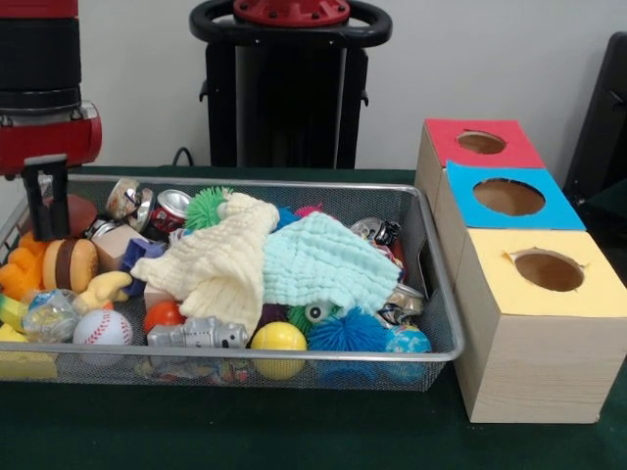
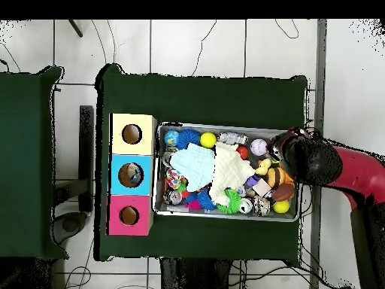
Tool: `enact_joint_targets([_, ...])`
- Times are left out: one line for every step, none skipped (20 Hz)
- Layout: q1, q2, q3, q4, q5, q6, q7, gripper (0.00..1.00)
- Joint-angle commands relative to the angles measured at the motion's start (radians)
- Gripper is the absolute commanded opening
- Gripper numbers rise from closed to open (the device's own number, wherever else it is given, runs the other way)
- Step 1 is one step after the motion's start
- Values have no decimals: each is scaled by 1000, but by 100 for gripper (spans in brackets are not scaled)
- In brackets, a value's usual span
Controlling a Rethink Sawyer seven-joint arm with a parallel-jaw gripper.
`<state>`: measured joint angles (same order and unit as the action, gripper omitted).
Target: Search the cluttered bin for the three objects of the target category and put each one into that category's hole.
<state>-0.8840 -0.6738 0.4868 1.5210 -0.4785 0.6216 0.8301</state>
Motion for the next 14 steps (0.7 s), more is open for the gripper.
enact_joint_targets([29, 51, 12, 71, -55, -22, 23, 0])
enact_joint_targets([42, 82, -8, 43, -84, -34, 23, 0])
enact_joint_targets([62, 105, -34, 20, -112, -40, 33, 0])
enact_joint_targets([83, 128, -59, -13, -139, -24, 34, 0])
enact_joint_targets([111, 145, -89, -43, -173, 8, 29, 0])
enact_joint_targets([126, 165, -103, -69, -195, 36, 12, 0])
enact_joint_targets([135, 179, -109, -83, -213, 60, -15, 0])
enact_joint_targets([136, 189, -107, -93, -226, 81, -49, 0])
enact_joint_targets([138, 193, -105, -96, -239, 95, -78, 0])
enact_joint_targets([134, 197, -97, -100, -243, 110, -107, 0])
enact_joint_targets([134, 199, -94, -100, -254, 120, -131, 0])
enact_joint_targets([133, 205, -88, -108, -261, 137, -157, 0])
enact_joint_targets([131, 208, -84, -108, -267, 147, -178, 0])
enact_joint_targets([132, 213, -84, -119, -276, 163, -195, 0])
